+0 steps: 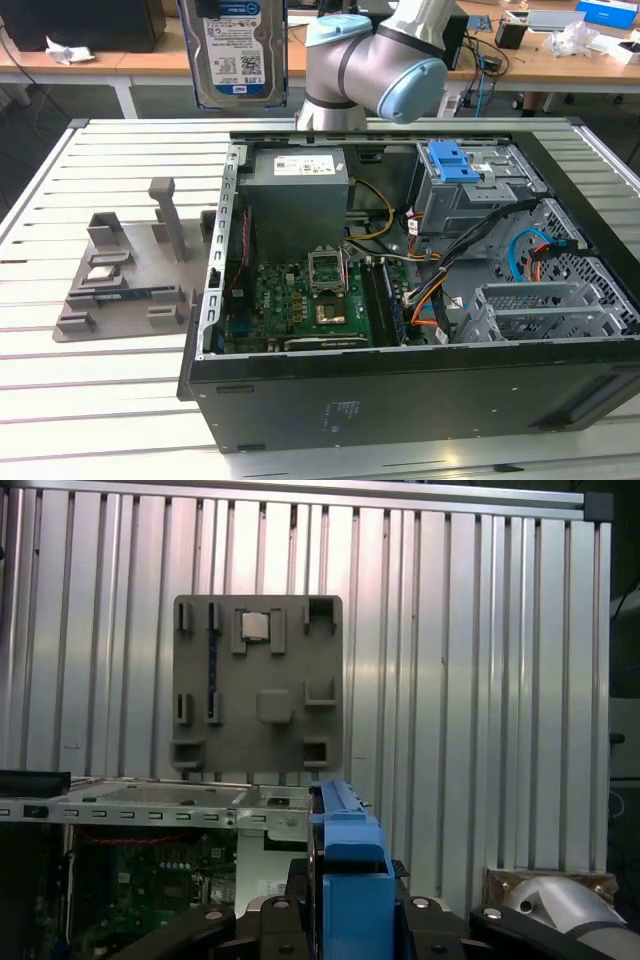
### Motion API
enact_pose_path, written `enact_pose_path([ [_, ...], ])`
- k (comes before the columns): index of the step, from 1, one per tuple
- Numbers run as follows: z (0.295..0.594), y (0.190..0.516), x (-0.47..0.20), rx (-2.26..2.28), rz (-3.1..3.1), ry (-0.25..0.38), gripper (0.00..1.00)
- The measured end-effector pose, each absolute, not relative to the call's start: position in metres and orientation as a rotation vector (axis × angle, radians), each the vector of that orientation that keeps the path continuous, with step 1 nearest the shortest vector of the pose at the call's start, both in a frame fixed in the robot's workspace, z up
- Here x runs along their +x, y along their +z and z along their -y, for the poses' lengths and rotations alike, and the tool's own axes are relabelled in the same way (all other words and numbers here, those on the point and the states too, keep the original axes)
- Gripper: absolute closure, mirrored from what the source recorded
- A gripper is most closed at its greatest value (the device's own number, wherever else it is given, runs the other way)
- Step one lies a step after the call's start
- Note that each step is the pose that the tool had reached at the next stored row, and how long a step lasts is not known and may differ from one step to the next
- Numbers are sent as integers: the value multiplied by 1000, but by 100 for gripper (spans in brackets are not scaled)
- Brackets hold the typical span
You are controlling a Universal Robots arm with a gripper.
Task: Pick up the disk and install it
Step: 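Pick up the disk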
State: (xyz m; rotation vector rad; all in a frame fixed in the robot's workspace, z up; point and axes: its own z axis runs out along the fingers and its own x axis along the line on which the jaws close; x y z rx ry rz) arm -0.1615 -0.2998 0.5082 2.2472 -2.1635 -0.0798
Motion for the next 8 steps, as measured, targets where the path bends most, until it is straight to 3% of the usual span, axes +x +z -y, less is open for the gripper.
enact_pose_path([
  [8,301,508,-115,2246,2163,-83,64],
])
